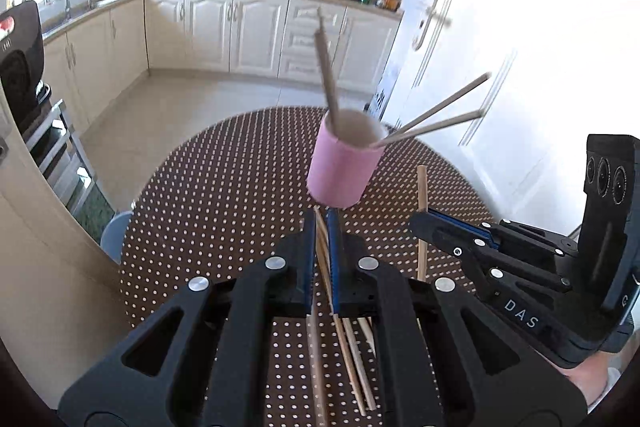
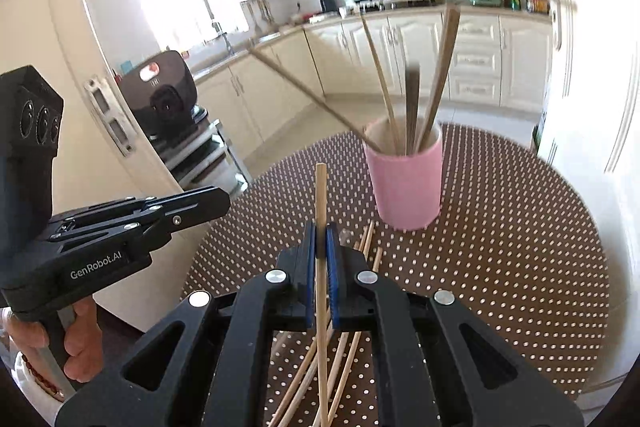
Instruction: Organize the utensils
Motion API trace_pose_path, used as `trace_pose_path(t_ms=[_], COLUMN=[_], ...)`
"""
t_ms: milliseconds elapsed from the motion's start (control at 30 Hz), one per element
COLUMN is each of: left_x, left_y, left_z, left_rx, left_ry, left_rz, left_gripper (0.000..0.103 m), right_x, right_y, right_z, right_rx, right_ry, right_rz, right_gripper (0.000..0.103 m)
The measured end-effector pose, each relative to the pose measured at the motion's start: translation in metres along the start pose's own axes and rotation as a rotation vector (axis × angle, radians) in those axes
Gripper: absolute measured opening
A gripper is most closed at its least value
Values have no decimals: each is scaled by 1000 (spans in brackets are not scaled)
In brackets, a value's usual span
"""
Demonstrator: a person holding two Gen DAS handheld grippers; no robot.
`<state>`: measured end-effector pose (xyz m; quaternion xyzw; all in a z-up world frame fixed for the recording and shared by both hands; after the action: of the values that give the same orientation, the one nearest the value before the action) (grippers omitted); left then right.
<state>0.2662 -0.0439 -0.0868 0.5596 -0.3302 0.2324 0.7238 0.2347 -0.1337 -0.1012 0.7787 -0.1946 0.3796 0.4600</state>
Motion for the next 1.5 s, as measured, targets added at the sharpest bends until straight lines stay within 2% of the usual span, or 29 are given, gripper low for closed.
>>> trace_pose_path(t_ms=[67, 133, 233, 367, 400, 467, 500, 633, 667, 767, 1133, 1300, 1367, 1433, 1500], left_x=[-3, -9, -22, -39, -43, -48, -49, -56, -59, -65, -79, -76, -76, -74, -73], left_y=[4, -5, -20, -43, -48, -57, -61, -83, -89, -107, -151, -166, -169, -176, -178], left_z=[3, 0, 0, -1, -1, -4, -5, -7, -9, -13, -15, -13, -13, -8, -8], left_rx=[10, 26, -2, 10, 12, 15, 22, 35, 46, 46, 77, 130, 158, 160, 148], left_ry=[-21, -22, 5, -9, -4, 6, 10, 11, 15, 31, 37, -12, -39, -41, -23], left_rz=[-23, -63, -123, -197, -216, -231, -223, -269, -282, -328, -418, -410, -402, -393, -383], left_gripper=[6, 7, 7, 10, 20, 59, 59, 56, 49, 37, 30, 24, 17, 11, 9], right_x=[1, -2, -8, -19, -21, -24, -26, -33, -34, -37, -45, -45, -43, -42, -41], right_y=[8, 8, -1, -10, -13, -18, -21, -33, -36, -48, -68, -71, -72, -72, -71], right_z=[-5, -5, -1, 8, 10, 16, 18, 29, 32, 41, 49, 48, 45, 43, 40], right_rx=[-1, -20, -28, -21, -20, -24, -23, -23, -21, -13, 13, 22, 23, 24, 27], right_ry=[15, 23, 7, -24, -29, -39, -44, -63, -71, -90, -107, -110, -109, -106, -105], right_rz=[10, -13, -48, -86, -94, -102, -112, -142, -148, -170, -209, -215, -215, -213, -212], right_gripper=[4, 4, 4, 4, 4, 4, 4, 4, 5, 5, 5, 5, 5, 5, 5])
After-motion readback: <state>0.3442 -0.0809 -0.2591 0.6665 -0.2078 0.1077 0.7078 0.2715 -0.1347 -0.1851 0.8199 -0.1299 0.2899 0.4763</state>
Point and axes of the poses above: each gripper's, at about its wrist camera, not at the fingertips, and y roughly against the way its jaws point, z to its right, x to its top, the point moved 9 cm from there along -y, roughly the way its jaws point, and after that the axes turned 3 degrees about x, right-handed, at the moved point
